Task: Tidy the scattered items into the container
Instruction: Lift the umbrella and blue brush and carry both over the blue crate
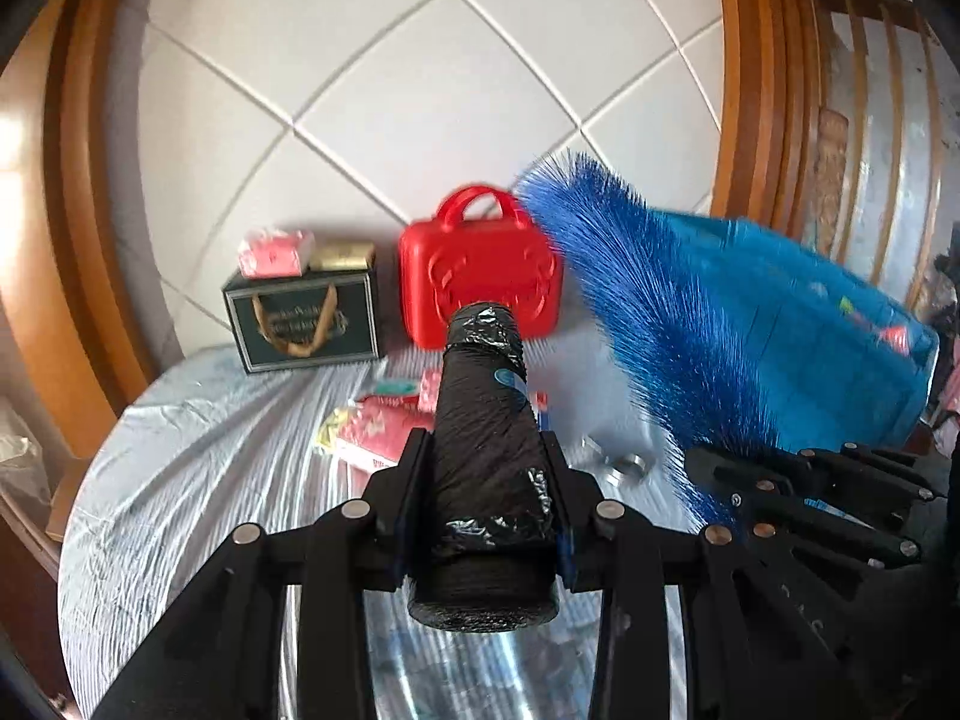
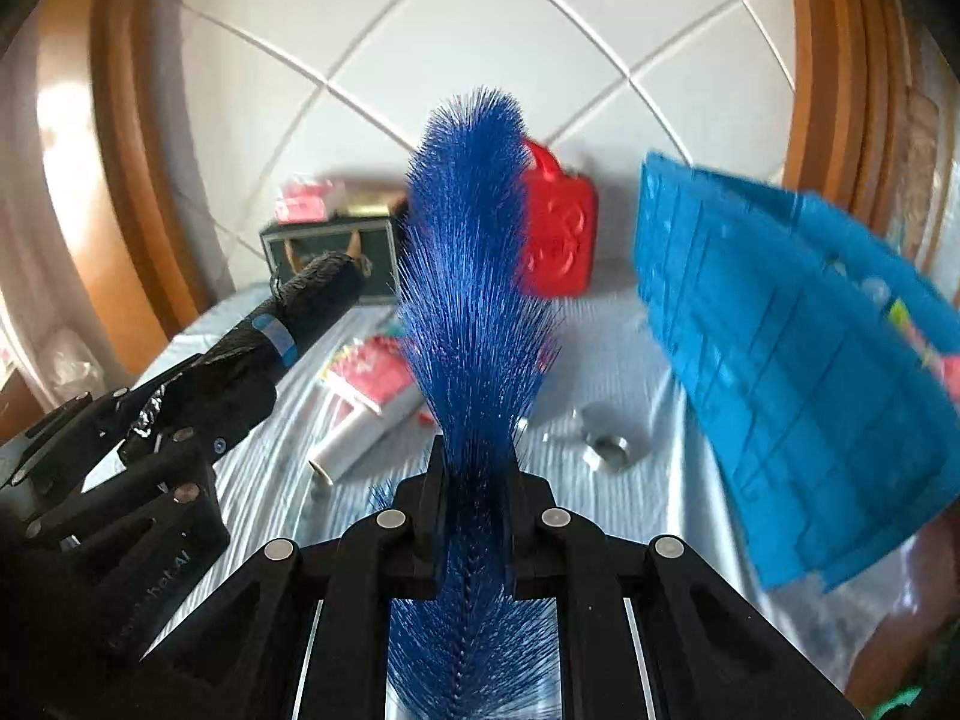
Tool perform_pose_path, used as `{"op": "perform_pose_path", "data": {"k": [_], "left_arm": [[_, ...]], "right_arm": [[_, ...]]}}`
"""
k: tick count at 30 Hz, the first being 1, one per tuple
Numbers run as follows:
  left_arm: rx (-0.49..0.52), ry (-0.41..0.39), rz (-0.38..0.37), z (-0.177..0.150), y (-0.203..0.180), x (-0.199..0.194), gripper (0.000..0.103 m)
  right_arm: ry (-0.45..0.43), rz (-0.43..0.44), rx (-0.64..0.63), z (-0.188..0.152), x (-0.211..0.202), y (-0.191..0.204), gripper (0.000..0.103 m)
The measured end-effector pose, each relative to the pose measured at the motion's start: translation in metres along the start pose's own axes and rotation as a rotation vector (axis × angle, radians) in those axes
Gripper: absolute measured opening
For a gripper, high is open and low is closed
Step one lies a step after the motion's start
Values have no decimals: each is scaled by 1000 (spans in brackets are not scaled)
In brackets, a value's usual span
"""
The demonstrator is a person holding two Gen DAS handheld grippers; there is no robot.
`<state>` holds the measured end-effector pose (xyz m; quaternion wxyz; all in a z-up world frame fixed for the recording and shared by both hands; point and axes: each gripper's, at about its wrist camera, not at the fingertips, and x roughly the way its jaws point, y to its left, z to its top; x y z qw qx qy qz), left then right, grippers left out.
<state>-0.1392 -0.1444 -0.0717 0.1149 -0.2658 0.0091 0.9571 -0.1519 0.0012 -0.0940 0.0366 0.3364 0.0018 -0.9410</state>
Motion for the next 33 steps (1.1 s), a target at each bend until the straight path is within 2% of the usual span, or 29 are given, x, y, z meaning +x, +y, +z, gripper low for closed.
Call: {"op": "perform_pose_path", "data": {"k": [6, 13, 19, 22, 25, 29, 33], "left_arm": [[-16, -50, 33, 15, -29, -26, 34], [-22, -97, -5, 32, -47, -30, 34], [-6, -122, -3, 48, -76, -26, 34], [-7, -148, 12, 61, -103, -22, 34], [-3, -180, 8, 77, -148, -12, 34], [0, -229, -4, 103, -228, 9, 34], [4, -211, -38, 131, -316, 37, 34]], "right_arm": [[-74, 30, -45, 18, -36, -17, 13], [-133, -9, -53, 46, -58, -35, 13], [-208, -17, -9, 69, -75, -81, 13], [-254, -24, -3, 83, -84, -114, 13], [-298, -35, -6, 100, -92, -166, 13], [-351, -57, -7, 119, -104, -251, 13], [-333, -96, -10, 134, -105, -336, 13]]}}
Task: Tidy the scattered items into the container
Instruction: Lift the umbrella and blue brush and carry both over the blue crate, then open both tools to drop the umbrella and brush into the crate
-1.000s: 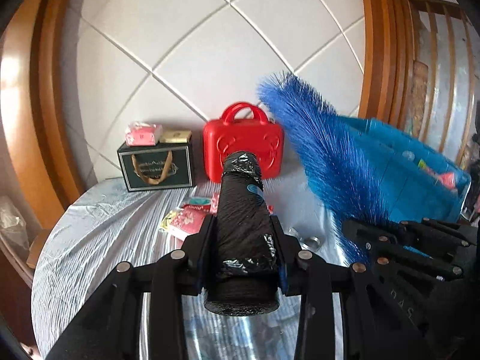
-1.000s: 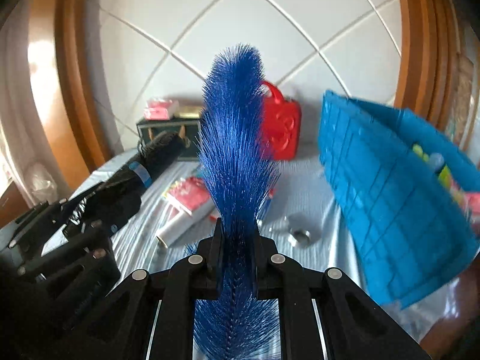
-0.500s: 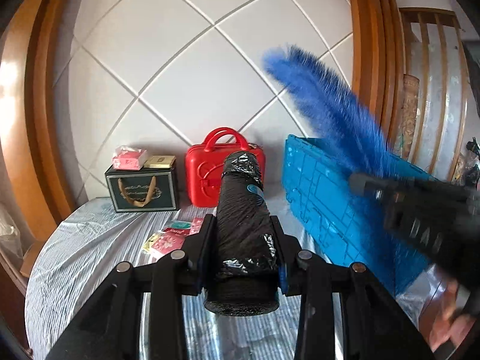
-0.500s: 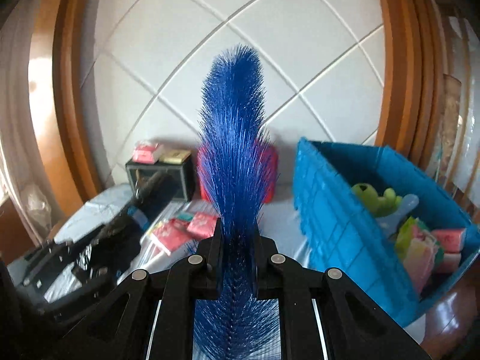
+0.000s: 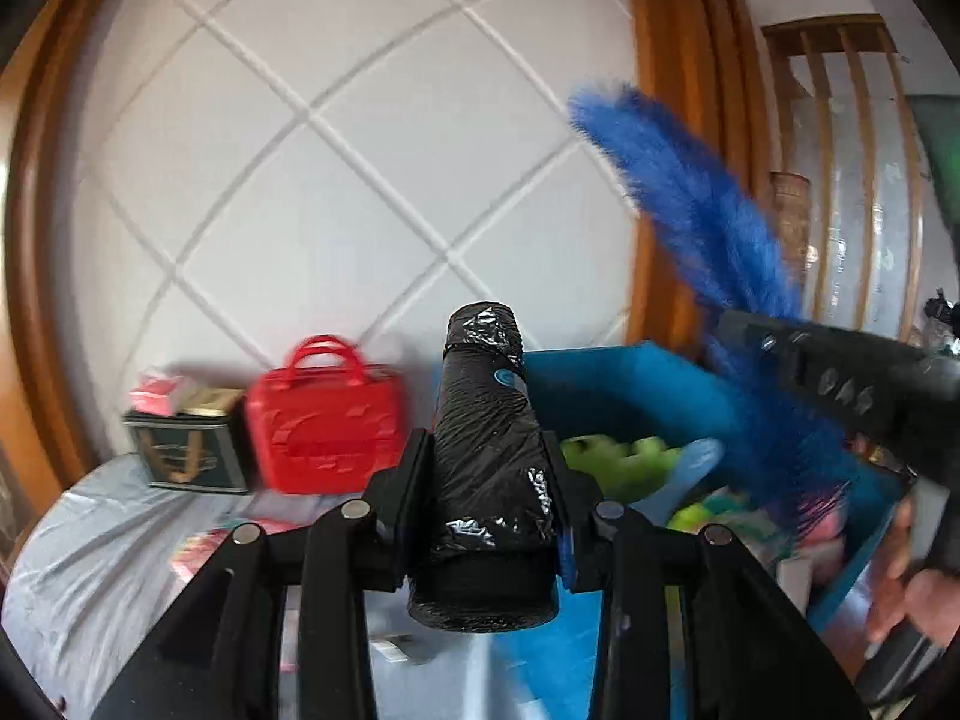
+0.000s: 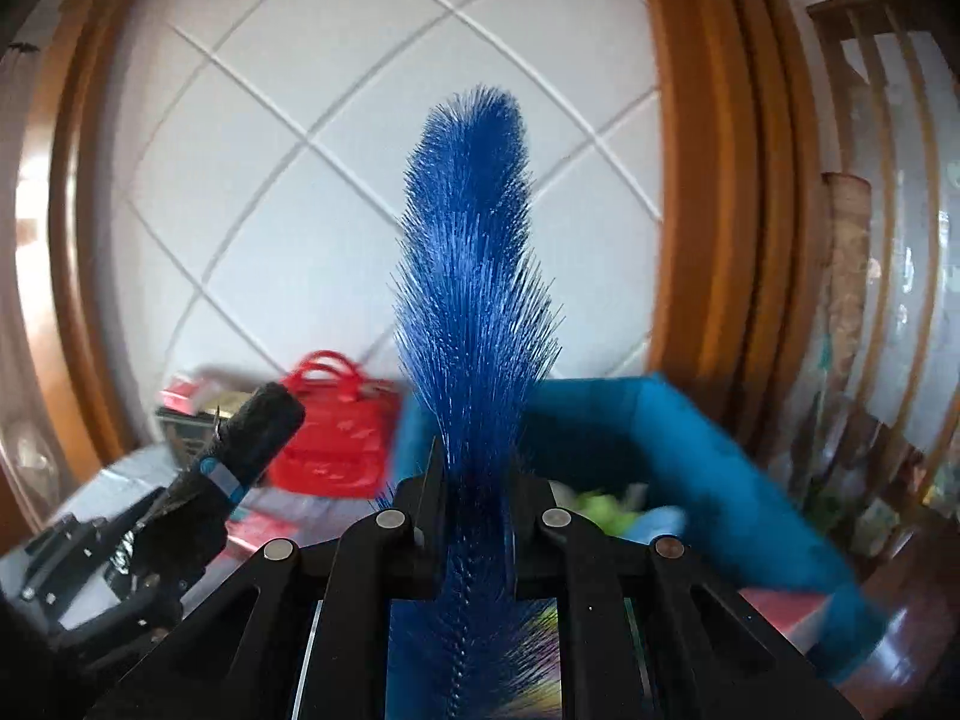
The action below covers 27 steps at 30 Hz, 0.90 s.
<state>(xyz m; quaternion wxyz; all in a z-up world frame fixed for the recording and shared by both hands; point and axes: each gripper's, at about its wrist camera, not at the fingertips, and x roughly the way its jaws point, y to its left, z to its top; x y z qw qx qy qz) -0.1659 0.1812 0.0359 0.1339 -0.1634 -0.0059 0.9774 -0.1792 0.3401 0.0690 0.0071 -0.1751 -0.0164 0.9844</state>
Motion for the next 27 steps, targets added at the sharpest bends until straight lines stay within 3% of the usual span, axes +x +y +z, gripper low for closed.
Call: {"op": "perform_pose_path", "data": {"k": [3, 9, 13, 18, 23, 25, 26, 27], "left_arm": [[17, 26, -3, 9, -64, 35, 34], [44, 184, -16, 14, -157, 106, 34], [61, 314, -14, 0, -188, 142, 34], [89, 443, 4, -15, -208, 171, 34], [92, 432, 49, -13, -204, 172, 35], [83, 422, 51, -10, -199, 173, 51], [78, 414, 59, -9, -197, 174, 65], [74, 404, 72, -8, -196, 175, 70]], "right_arm": [[45, -19, -3, -7, 21, -51, 13], [134, 4, 87, -28, 62, -139, 13], [189, 27, 118, -31, 86, -171, 13], [280, 42, 96, -40, 116, -182, 13], [356, 62, 101, -53, 130, -191, 19], [359, 51, 88, -54, 130, -192, 27], [363, 49, 86, -56, 129, -193, 30], [369, 52, 83, -56, 128, -195, 33]]}}
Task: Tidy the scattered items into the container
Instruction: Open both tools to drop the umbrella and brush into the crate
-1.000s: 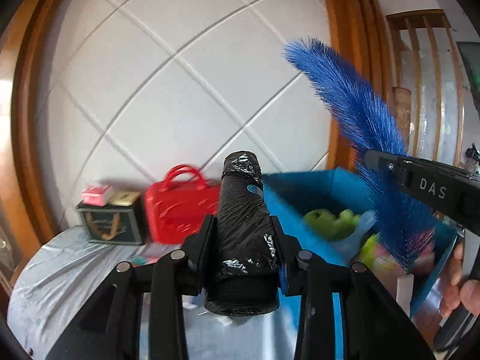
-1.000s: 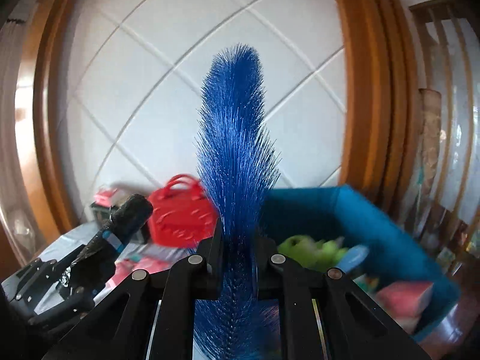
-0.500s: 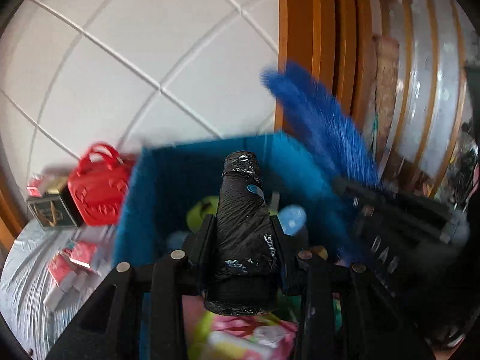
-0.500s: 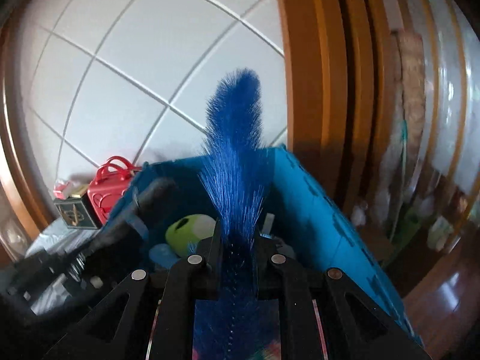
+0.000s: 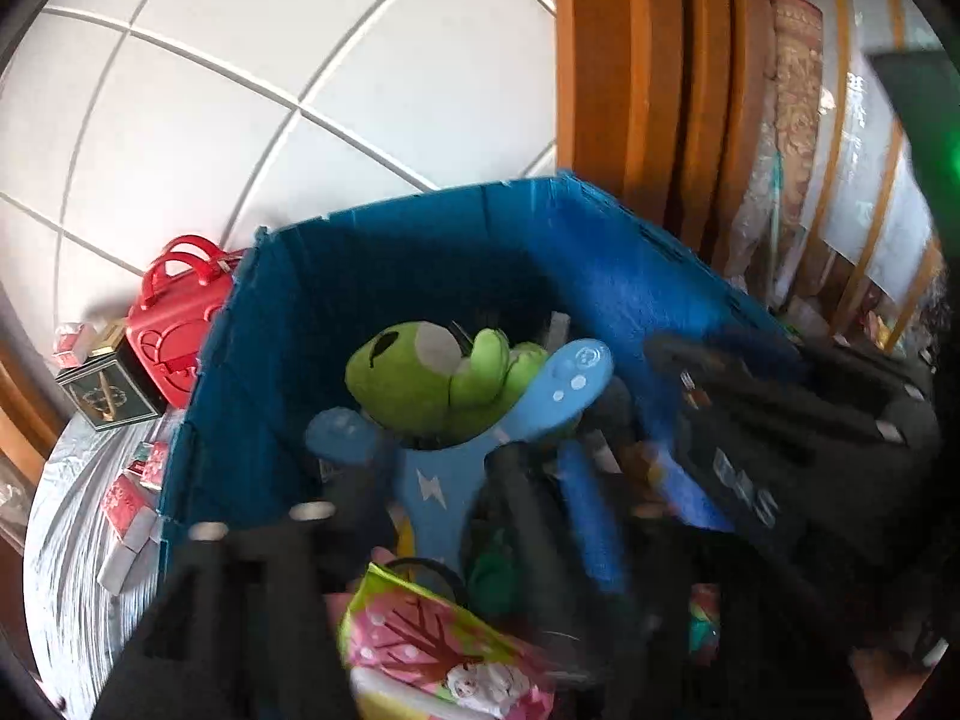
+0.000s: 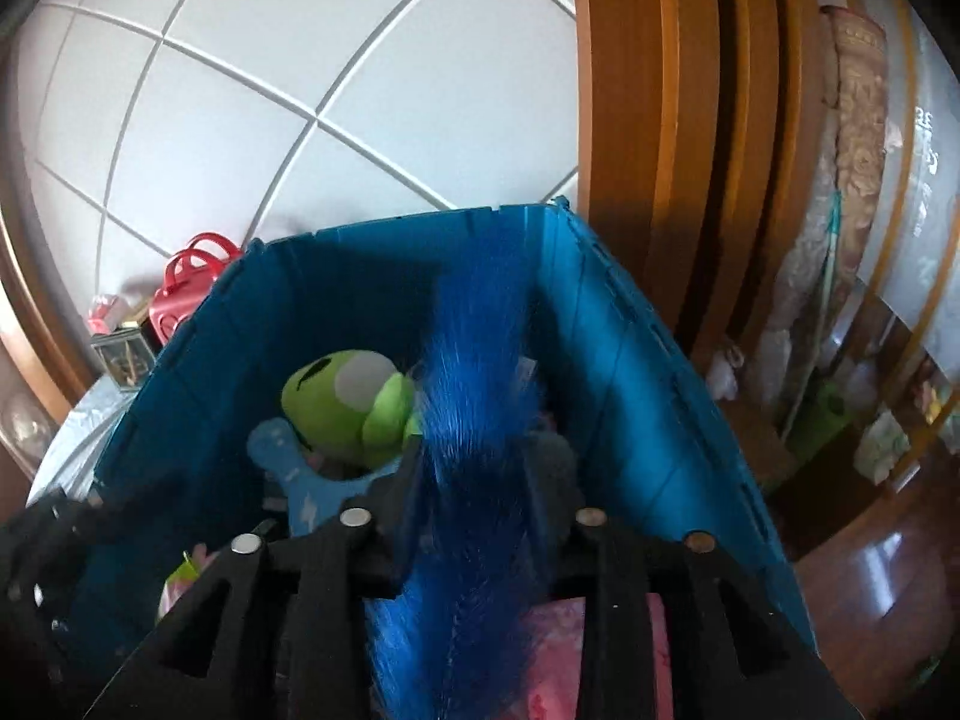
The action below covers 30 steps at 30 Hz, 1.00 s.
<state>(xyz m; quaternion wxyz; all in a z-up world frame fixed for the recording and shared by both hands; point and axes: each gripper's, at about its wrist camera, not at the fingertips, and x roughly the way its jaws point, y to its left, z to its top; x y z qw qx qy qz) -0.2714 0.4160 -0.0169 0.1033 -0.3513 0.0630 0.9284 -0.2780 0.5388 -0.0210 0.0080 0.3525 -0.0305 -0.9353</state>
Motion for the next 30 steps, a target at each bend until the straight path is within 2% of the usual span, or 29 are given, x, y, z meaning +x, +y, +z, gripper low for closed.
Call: {"op": "perform_pose_path", "data": {"k": [4, 7, 9, 10, 13, 14, 17, 20, 24, 30], "left_arm": [[-8, 3, -7, 1, -2, 2, 70], [-5, -2, -7, 2, -4, 0, 70], [-11, -4, -12, 2, -3, -1, 70], [-15, -3, -15, 3, -3, -2, 70], [-25, -7, -23, 2, 0, -7, 70], [-27, -10, -24, 1, 1, -10, 70], [-25, -23, -29, -3, 5, -21, 71], [-27, -38, -43, -9, 10, -33, 77], [-20, -62, -63, -17, 15, -52, 78], [-23, -73, -92, -36, 19, -74, 79]], "right_arm": [[0, -9, 2, -2, -8, -3, 38], [-11, -23, 2, -4, -17, -7, 50], [-26, -27, 3, -5, -24, -9, 68], [-34, -33, 4, -5, -27, -10, 72], [-57, -30, 14, -5, -37, -12, 93], [-65, -32, 19, -5, -40, -12, 103], [-96, -28, 40, -7, -54, -15, 103], [-135, -22, 67, -9, -73, -19, 103], [-174, -37, 71, -16, -96, -18, 103], [-166, -60, 49, -40, -113, -13, 103]]}}
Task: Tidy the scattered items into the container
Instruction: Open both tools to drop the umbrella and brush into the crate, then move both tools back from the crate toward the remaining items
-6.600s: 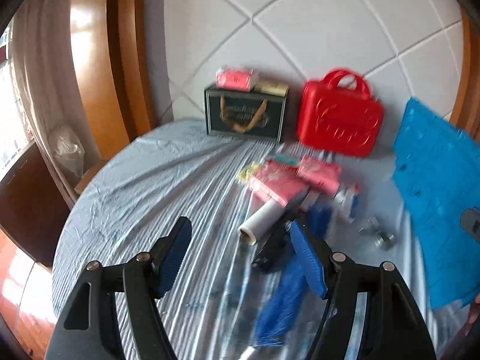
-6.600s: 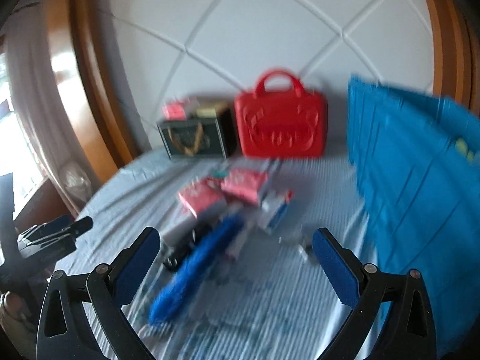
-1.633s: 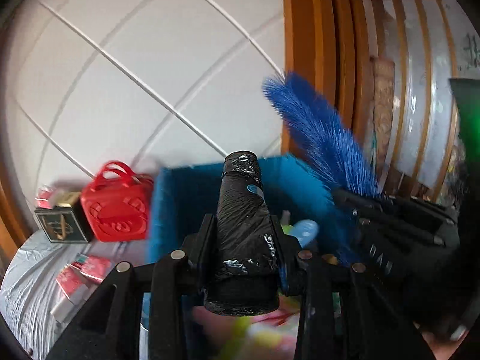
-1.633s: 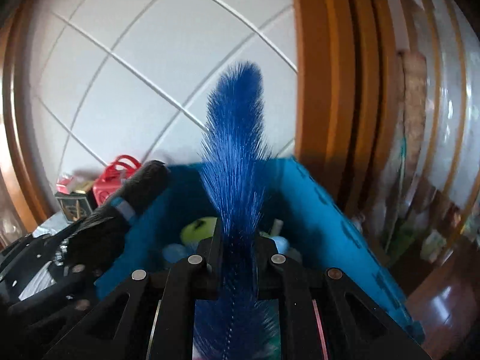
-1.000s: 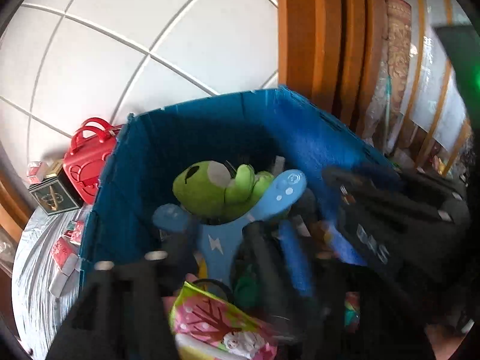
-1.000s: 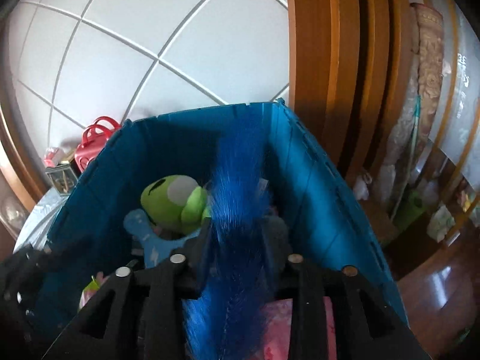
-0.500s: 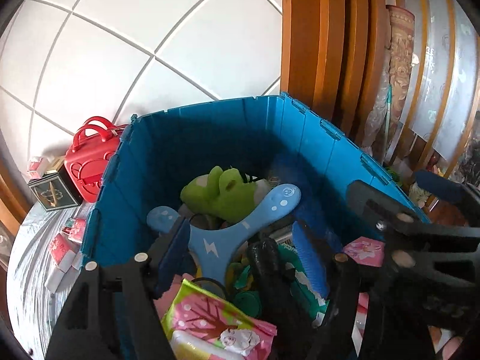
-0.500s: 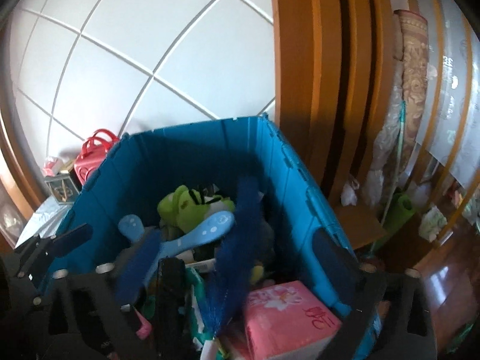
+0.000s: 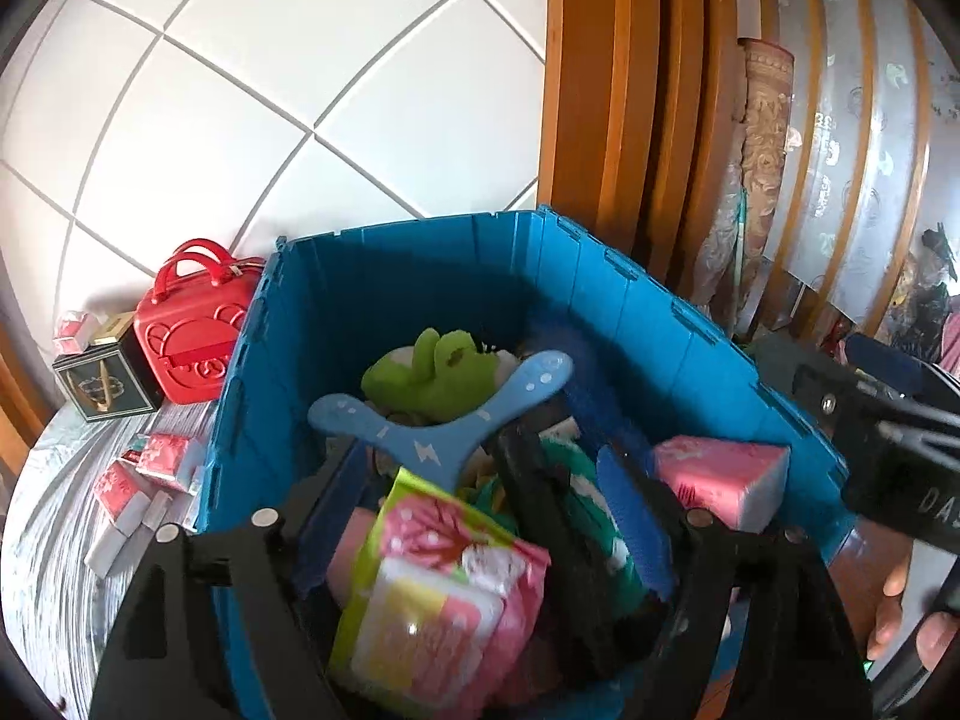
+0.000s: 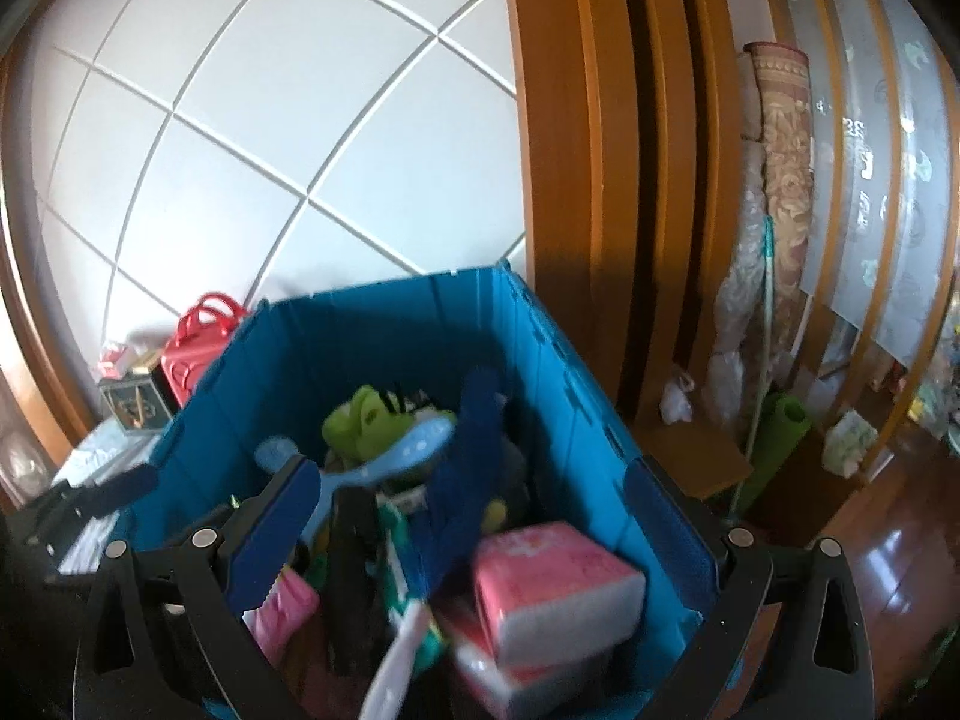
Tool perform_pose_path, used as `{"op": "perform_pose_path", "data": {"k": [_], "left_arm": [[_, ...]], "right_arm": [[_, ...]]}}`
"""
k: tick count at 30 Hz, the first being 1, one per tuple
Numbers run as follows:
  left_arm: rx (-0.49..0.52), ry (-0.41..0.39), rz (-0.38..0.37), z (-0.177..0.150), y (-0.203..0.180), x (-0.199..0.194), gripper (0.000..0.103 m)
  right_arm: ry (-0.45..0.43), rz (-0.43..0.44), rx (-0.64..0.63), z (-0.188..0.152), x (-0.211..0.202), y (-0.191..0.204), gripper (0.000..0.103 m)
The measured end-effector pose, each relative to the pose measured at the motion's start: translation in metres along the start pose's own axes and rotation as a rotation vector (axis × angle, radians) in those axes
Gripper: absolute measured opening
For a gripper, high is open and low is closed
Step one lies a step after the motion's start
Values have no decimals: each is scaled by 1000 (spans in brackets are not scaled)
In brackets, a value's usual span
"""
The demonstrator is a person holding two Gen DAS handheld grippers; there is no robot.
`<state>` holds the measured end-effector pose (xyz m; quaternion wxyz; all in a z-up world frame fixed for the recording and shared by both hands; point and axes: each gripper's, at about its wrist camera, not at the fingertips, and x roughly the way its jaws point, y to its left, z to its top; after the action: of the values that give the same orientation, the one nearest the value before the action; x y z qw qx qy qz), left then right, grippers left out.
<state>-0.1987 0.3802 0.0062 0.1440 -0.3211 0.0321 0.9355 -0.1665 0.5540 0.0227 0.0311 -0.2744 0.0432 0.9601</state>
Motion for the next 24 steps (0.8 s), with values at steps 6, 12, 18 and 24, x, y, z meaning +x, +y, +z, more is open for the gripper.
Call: {"op": "perform_pose_path", "data": {"k": [6, 12, 18, 24], "left_arm": [[-7, -7, -14, -21, 7, -23, 79], [18, -40, -4, -52, 34, -59, 79], [-26, -59, 29, -79, 98, -89, 79], [-59, -64, 37, -110, 191, -120, 79]], "right_arm": [[-3, -8, -32, -22, -17, 12, 103], [10, -13, -58, -52, -36, 33, 103], [-12, 11, -59, -73, -54, 83, 103], [-31, 34, -70, -86, -61, 178, 103]]}}
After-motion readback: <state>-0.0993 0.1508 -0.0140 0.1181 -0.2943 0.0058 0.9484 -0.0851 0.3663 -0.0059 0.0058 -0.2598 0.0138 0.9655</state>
